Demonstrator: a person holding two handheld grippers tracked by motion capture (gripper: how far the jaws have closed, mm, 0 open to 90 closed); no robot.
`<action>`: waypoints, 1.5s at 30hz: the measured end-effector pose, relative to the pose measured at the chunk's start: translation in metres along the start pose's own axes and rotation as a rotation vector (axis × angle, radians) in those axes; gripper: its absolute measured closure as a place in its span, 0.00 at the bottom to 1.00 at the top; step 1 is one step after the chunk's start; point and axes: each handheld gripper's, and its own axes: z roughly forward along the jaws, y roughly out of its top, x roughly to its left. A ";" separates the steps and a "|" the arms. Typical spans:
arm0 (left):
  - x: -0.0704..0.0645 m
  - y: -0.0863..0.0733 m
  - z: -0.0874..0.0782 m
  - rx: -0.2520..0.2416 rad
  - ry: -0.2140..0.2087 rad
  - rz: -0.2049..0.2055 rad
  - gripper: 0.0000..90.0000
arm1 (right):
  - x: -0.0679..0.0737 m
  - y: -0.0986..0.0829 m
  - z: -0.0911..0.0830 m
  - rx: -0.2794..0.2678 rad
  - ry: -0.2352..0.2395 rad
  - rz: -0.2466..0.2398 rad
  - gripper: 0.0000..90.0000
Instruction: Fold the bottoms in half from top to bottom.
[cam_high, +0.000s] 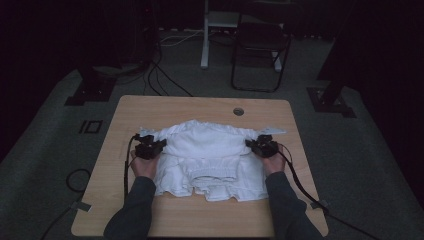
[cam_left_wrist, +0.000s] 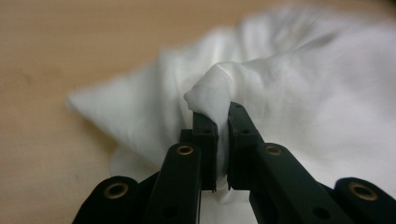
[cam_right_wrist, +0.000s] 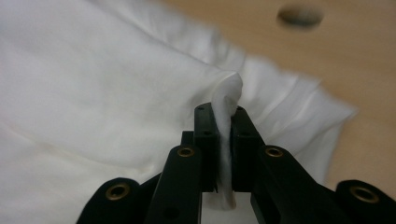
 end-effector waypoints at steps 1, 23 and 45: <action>0.000 0.006 -0.008 -0.034 -0.019 -0.009 0.94 | -0.002 0.006 -0.008 -0.037 0.012 0.007 0.94; -0.019 -0.028 -0.101 -0.088 -0.249 0.050 0.83 | 0.029 -0.034 -0.100 -0.171 0.108 -0.081 0.87; -0.076 -0.042 -0.022 0.159 -0.191 0.168 0.76 | 0.091 -0.027 -0.022 0.027 0.048 -0.211 0.66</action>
